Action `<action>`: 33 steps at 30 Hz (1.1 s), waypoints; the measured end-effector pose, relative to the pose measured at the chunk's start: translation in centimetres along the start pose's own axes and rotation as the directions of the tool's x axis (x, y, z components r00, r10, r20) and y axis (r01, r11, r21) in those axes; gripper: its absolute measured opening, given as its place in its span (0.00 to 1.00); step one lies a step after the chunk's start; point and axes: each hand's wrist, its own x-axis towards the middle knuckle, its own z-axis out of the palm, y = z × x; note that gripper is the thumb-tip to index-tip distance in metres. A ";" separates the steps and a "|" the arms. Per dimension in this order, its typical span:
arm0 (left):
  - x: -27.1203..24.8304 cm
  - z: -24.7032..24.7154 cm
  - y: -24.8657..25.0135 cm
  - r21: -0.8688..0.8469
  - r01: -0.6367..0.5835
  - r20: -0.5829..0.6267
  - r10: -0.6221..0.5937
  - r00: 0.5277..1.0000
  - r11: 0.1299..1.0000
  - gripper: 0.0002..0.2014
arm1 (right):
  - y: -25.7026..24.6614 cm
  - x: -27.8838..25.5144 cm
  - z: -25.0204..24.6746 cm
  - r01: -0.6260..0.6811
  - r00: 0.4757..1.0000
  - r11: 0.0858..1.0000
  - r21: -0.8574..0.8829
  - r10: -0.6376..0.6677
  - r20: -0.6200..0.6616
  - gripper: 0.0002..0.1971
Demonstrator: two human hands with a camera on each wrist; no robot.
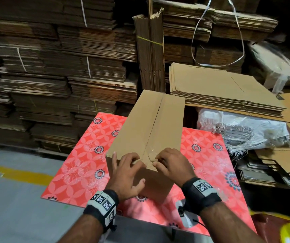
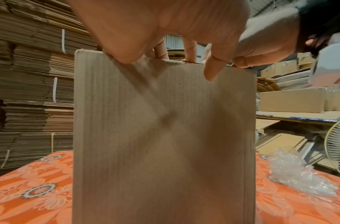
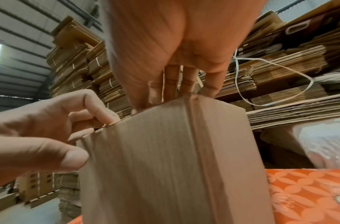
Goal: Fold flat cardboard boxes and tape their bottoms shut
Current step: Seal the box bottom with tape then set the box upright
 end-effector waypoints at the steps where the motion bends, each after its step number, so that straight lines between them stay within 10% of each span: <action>1: 0.0 -0.1 -0.3 -0.012 0.003 -0.005 -0.003 1.000 1.000 0.19 | -0.6 0.1 0.1 0.010 1.000 1.000 -0.014 -0.010 -0.004 0.13; 6: 0.2 -1.5 -3.5 -0.048 -0.005 0.012 0.006 1.000 0.999 0.18 | -2.5 0.9 0.3 -0.218 0.959 0.924 0.313 0.263 -0.107 0.04; 11: 0.5 -3.5 -6.8 -0.094 -0.003 0.010 0.004 1.000 0.996 0.19 | -4.3 3.0 1.8 -0.377 0.761 0.456 0.806 0.649 -0.010 0.12; 15: 1.0 -3.8 -6.4 -0.141 0.016 -0.001 -0.017 1.000 0.990 0.19 | -4.9 3.3 0.9 -0.287 0.918 0.853 0.435 0.375 -0.130 0.06; 21: 1.0 -4.0 -5.9 -0.165 0.000 -0.027 -0.004 1.000 0.986 0.19 | -5.8 1.6 1.3 -0.135 0.988 0.965 0.224 0.147 -0.042 0.20; 26: 0.0 -3.2 -5.5 -0.169 -0.184 0.105 0.203 0.974 0.968 0.24 | -5.2 1.9 1.9 -0.248 0.937 0.912 0.327 0.311 -0.158 0.09; 30: -0.4 -3.9 -8.0 -0.217 -0.194 0.118 0.223 0.968 0.957 0.19 | -4.5 5.0 -0.2 -0.259 0.637 0.423 0.868 0.751 -0.176 0.13; 33: -0.1 -5.1 -8.8 -0.298 -0.182 0.113 0.224 0.968 0.937 0.17 | -4.4 7.2 -1.8 -0.312 0.766 0.727 0.612 0.573 -0.290 0.08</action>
